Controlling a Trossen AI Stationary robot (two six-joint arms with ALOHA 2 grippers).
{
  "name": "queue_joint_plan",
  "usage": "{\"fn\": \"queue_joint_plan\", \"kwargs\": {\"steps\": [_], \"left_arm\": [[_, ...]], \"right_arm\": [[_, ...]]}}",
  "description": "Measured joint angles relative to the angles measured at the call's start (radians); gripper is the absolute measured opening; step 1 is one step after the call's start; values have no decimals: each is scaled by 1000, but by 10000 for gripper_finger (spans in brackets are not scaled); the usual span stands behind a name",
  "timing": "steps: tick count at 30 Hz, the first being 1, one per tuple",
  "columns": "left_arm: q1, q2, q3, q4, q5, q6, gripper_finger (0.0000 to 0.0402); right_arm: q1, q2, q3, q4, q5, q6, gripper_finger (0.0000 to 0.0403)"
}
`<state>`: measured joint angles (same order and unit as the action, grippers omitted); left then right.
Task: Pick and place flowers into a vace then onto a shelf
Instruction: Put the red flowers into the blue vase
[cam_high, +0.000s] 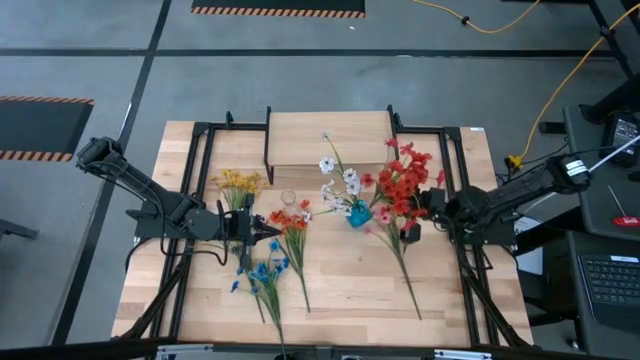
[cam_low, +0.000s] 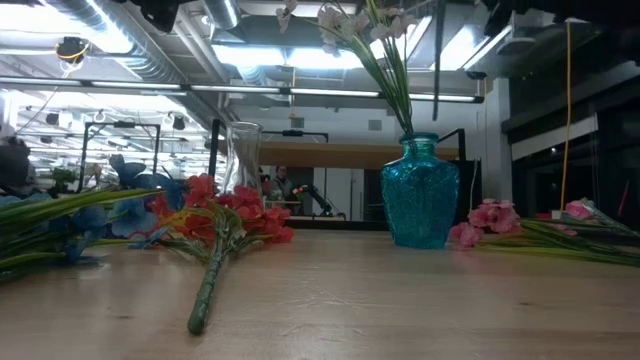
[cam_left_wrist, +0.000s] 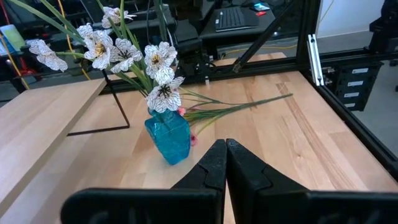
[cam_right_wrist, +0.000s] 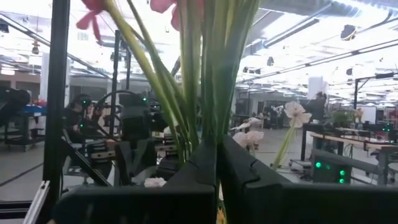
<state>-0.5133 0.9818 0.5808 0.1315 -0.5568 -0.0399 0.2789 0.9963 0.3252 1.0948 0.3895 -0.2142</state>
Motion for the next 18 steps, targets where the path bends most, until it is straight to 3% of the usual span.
{"fn": "queue_joint_plan", "kwargs": {"steps": [18], "left_arm": [[0, 0, 0, 0, 0, 0, 3]], "right_arm": [[-97, 184, 0, 116, -2, -1, 0]]}}
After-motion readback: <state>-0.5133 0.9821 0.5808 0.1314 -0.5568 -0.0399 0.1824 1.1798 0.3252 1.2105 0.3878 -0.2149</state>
